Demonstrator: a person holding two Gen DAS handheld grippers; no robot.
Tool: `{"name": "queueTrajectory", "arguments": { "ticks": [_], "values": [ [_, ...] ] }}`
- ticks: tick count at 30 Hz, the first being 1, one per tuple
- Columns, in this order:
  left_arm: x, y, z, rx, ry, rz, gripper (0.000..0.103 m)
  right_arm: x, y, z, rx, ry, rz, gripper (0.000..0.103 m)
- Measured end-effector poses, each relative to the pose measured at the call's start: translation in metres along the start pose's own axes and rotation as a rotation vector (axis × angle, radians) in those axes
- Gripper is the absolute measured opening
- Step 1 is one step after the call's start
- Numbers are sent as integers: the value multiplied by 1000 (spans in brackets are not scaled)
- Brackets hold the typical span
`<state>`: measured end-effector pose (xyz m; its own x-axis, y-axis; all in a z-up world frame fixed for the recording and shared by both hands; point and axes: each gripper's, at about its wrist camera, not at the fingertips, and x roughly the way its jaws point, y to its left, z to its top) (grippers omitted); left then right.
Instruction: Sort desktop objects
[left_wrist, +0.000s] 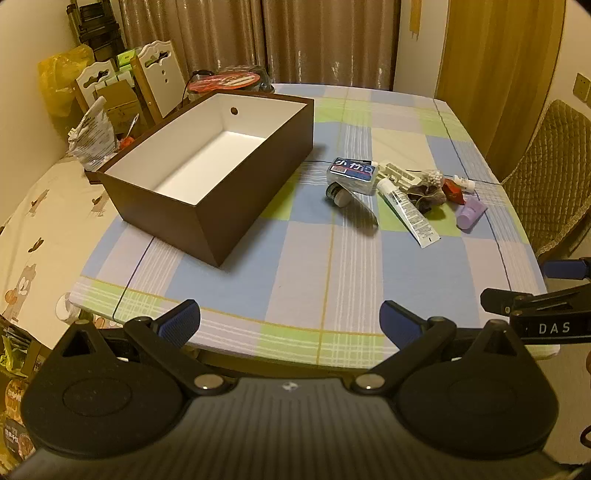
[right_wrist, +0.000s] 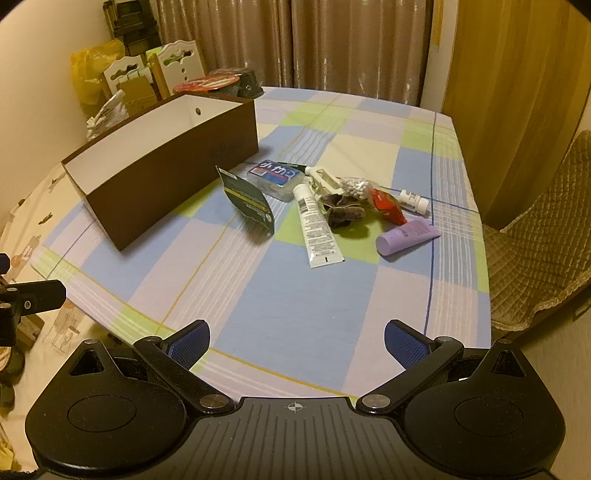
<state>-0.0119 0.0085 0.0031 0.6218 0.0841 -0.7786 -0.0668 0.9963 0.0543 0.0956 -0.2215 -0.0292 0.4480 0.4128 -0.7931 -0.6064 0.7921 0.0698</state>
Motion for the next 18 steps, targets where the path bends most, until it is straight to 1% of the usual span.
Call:
{"name": "queueTrajectory", "arguments": {
  "ticks": [18],
  "values": [
    [0,-2,2,-20,4,17,102,5,-5,7,-34,3,18,103]
  ]
}}
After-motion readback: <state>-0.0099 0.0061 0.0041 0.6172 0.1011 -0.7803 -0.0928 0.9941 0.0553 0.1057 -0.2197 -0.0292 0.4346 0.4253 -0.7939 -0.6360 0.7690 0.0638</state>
